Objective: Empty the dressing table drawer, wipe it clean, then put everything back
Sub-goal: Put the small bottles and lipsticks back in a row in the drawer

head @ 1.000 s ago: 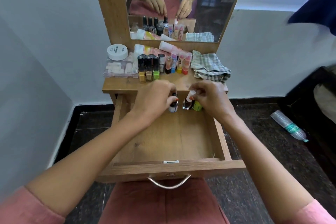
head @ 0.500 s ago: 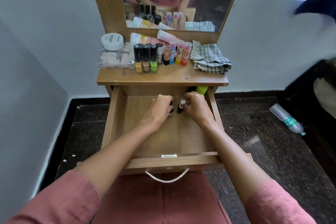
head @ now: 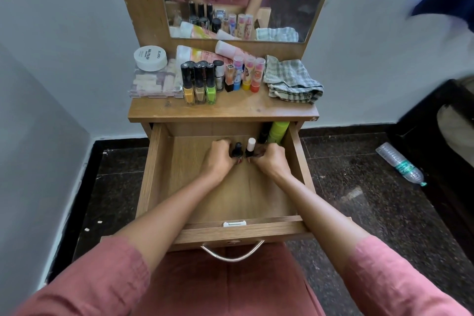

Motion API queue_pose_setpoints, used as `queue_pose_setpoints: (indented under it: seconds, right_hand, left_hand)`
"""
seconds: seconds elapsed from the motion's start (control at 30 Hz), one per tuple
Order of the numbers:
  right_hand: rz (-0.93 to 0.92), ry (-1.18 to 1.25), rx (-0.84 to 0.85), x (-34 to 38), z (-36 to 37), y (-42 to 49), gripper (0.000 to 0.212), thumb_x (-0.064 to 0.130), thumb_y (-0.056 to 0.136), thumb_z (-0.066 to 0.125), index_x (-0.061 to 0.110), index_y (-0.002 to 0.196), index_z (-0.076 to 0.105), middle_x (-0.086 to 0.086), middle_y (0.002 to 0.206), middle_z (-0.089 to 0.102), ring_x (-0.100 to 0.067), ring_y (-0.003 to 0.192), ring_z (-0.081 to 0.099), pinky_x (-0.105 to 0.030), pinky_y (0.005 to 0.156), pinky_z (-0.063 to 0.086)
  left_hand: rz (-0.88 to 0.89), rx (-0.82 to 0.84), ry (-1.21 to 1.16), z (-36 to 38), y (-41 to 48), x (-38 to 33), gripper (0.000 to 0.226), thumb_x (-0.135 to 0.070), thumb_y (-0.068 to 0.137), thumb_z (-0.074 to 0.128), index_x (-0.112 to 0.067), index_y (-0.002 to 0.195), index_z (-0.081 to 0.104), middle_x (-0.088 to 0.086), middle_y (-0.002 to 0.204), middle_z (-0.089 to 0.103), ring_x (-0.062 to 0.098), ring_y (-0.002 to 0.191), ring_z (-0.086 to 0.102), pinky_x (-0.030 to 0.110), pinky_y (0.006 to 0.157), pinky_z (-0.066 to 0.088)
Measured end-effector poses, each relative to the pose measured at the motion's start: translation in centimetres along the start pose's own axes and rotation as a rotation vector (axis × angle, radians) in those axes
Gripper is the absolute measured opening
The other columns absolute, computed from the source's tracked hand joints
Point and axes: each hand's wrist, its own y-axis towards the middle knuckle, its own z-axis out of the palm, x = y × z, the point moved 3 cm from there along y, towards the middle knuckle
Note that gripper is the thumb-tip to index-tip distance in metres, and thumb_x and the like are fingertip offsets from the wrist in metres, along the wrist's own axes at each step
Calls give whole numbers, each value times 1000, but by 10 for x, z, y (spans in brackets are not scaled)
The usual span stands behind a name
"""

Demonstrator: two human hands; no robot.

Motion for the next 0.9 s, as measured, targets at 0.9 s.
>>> queue_pose_setpoints:
  seconds: [0.9]
  right_hand:
    - [173,180,-202,-7,9,29,24,20,88,56,0,87,69,-14,74,61,-38,84,66,-29,67,44]
  left_hand:
    - [-62,-189,-280,30,51,1,11,3,76,62,0,87,63,18,90,69,22,78,60,36,75,50]
